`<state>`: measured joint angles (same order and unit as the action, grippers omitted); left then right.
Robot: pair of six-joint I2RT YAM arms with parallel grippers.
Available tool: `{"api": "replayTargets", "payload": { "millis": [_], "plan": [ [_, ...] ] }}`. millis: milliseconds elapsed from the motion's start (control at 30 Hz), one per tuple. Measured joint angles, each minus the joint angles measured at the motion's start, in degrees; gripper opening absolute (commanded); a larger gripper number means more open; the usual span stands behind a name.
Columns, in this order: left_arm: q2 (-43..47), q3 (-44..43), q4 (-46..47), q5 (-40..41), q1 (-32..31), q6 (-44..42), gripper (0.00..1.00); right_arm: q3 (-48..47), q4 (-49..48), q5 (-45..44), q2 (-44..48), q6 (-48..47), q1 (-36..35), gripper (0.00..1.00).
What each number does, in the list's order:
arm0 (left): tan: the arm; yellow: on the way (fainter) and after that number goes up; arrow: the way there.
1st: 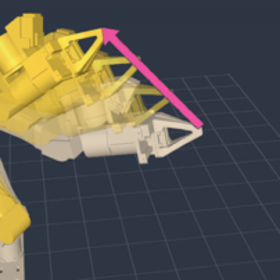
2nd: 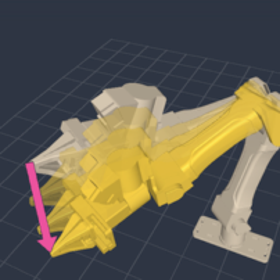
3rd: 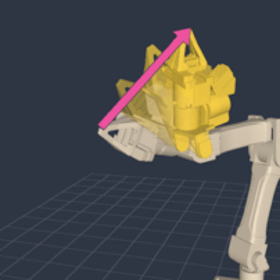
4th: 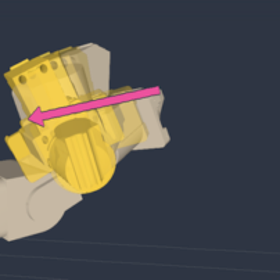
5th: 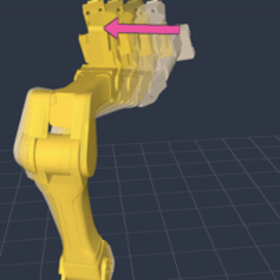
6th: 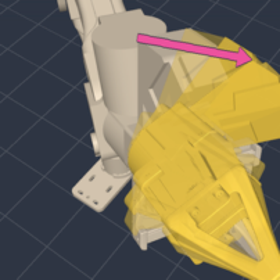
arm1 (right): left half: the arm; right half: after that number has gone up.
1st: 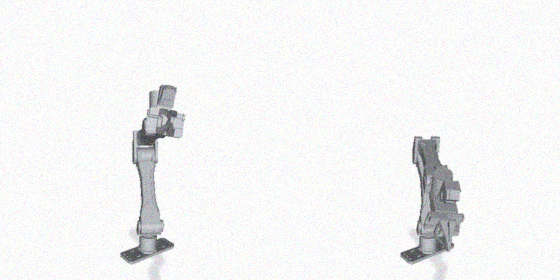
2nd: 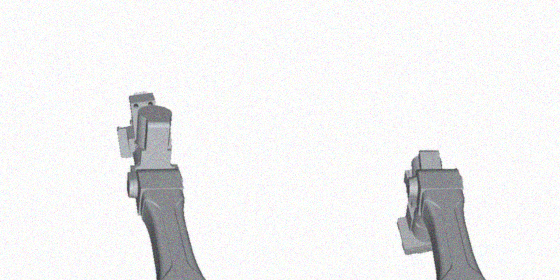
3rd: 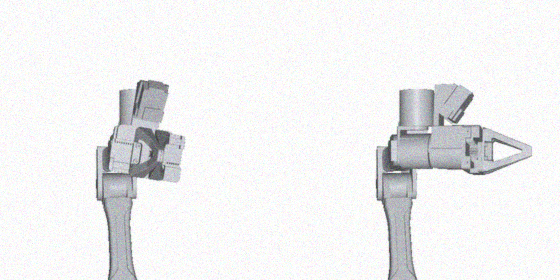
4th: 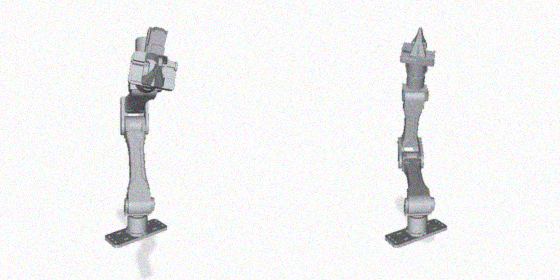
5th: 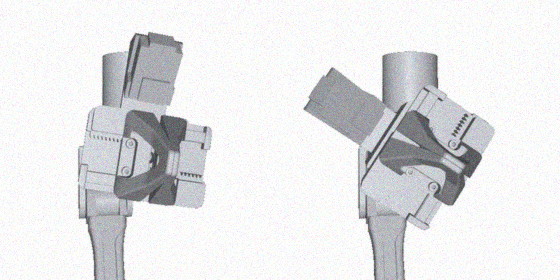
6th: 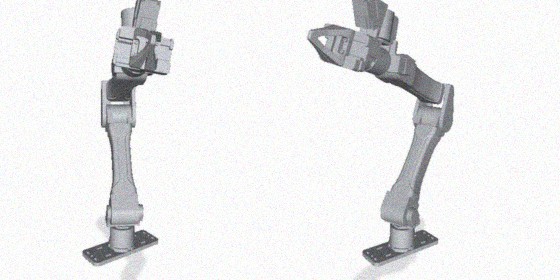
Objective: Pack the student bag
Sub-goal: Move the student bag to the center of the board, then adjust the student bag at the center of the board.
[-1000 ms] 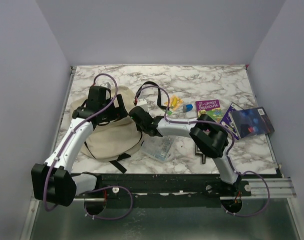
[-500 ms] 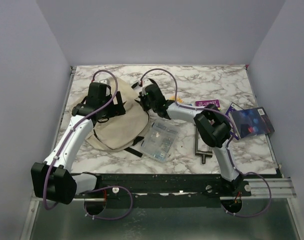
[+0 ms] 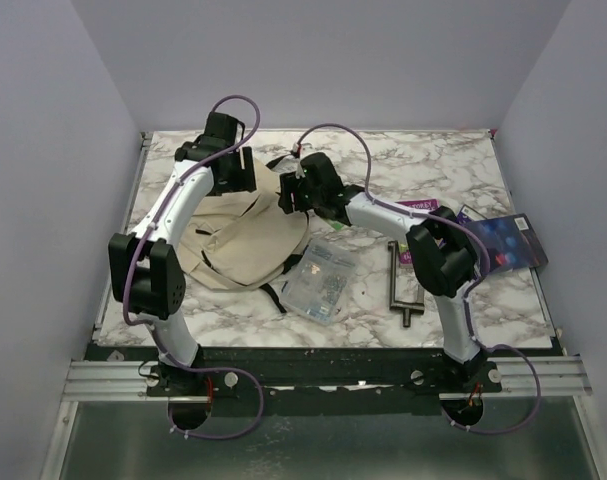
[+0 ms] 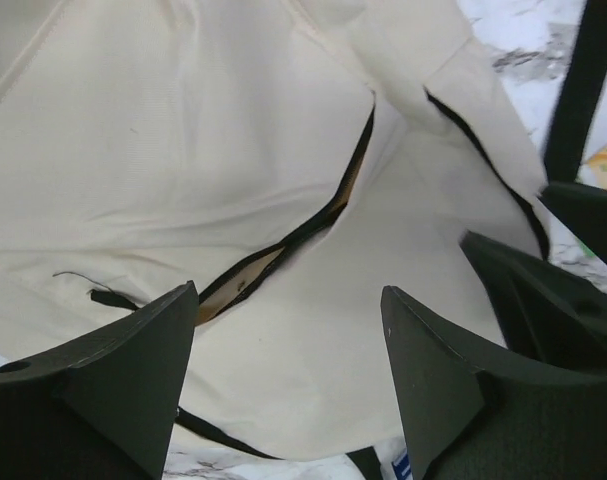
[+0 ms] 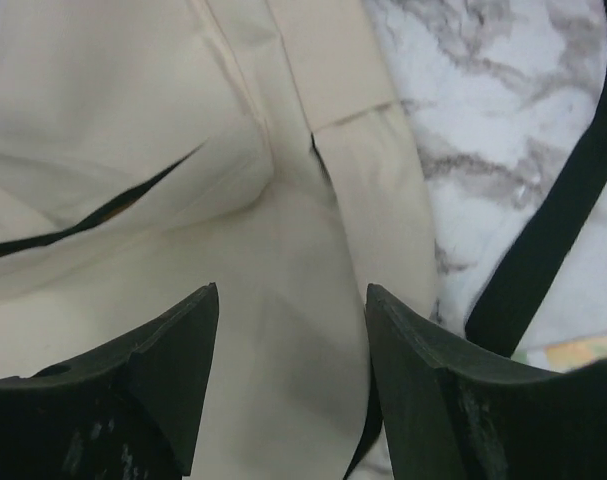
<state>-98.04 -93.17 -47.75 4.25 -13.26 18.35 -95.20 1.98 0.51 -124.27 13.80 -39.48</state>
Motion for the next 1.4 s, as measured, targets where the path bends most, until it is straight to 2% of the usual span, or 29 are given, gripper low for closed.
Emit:
{"api": "replayTargets", "payload": {
  "millis": [67,133,233,433,567,600,700,733,867,967,1100,1167,1400],
  "plan": [
    [-3.0,-1.0,-0.8,1.2,0.0,-0.7,0.81,3.8,0.4,0.0,3.1,3.4,-0.1,0.65],
    [-4.4,-1.0,-2.1,2.6,-0.1,-1.5,0.81,7.8,0.2,0.5,6.3,7.5,-0.1,0.65],
    [-5.3,-0.8,-2.6,4.7,-0.7,-2.7,0.74,12.1,-1.7,2.6,9.3,12.7,-0.2,0.64],
    [-8.5,-0.9,-2.6,8.7,-3.1,-3.9,0.73,18.4,-8.8,8.5,9.7,22.7,-0.3,0.57],
    [-11.9,-1.0,-2.6,11.2,-3.9,-4.3,0.73,19.0,-11.1,10.7,9.5,26.7,-1.2,0.54],
    [-12.5,-1.0,-2.7,11.6,-4.0,-4.3,0.72,19.0,-12.2,11.1,9.5,27.6,-1.4,0.54],
    [-14.1,-1.3,-2.9,11.9,-4.0,-4.3,0.53,19.5,-15.5,11.6,9.5,31.0,-1.8,0.55],
    [-14.6,-1.5,-3.1,11.8,-4.0,-4.5,0.53,19.8,-16.5,11.6,9.5,32.6,-1.9,0.56],
    [-14.9,-2.0,-3.6,8.5,-3.4,-3.4,0.6,21.0,-18.5,10.6,9.4,40.5,-2.1,0.58],
    [-13.6,-1.8,-3.8,6.0,-3.2,-2.7,0.73,20.8,-20.3,9.5,8.6,46.3,-2.1,0.62],
    [-6.6,1.2,-3.0,2.8,-2.6,-2.4,0.83,17.1,-20.8,9.1,4.0,51.6,-2.0,0.78],
    [-2.9,1.5,-3.2,1.2,-2.1,-2.3,0.88,14.3,-20.6,9.0,1.0,53.2,-1.8,0.81],
    [10.6,4.3,-2.2,-0.3,-1.4,-1.9,0.89,1.4,-17.3,8.8,-8.4,56.4,-1.7,0.79]
  ]
}}
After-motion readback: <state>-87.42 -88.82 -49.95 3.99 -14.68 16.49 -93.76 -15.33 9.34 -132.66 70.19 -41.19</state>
